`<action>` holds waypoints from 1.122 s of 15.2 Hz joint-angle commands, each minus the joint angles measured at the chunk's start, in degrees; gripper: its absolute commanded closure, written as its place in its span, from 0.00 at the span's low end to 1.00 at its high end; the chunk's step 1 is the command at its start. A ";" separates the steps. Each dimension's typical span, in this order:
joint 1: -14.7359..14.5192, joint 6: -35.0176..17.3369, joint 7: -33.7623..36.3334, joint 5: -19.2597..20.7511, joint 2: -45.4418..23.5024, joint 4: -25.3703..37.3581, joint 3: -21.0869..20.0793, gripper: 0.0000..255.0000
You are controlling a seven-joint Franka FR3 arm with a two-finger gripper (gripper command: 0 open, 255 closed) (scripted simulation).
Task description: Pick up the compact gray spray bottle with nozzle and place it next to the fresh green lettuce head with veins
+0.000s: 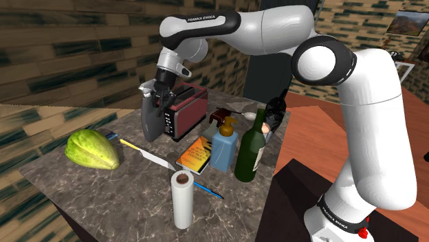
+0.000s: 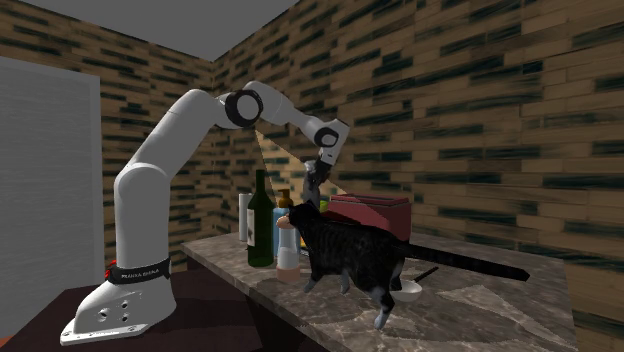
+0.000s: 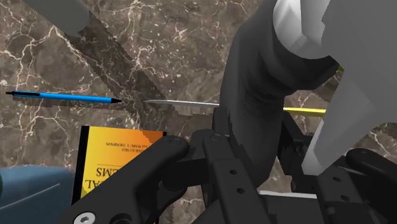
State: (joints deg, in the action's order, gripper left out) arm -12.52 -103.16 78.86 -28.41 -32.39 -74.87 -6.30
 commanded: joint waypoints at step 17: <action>-0.30 -9.76 -5.28 -1.27 -4.17 -6.76 -0.16 1.00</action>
State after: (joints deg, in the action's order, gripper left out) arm -12.79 -112.40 73.79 -29.68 -36.04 -81.61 -6.50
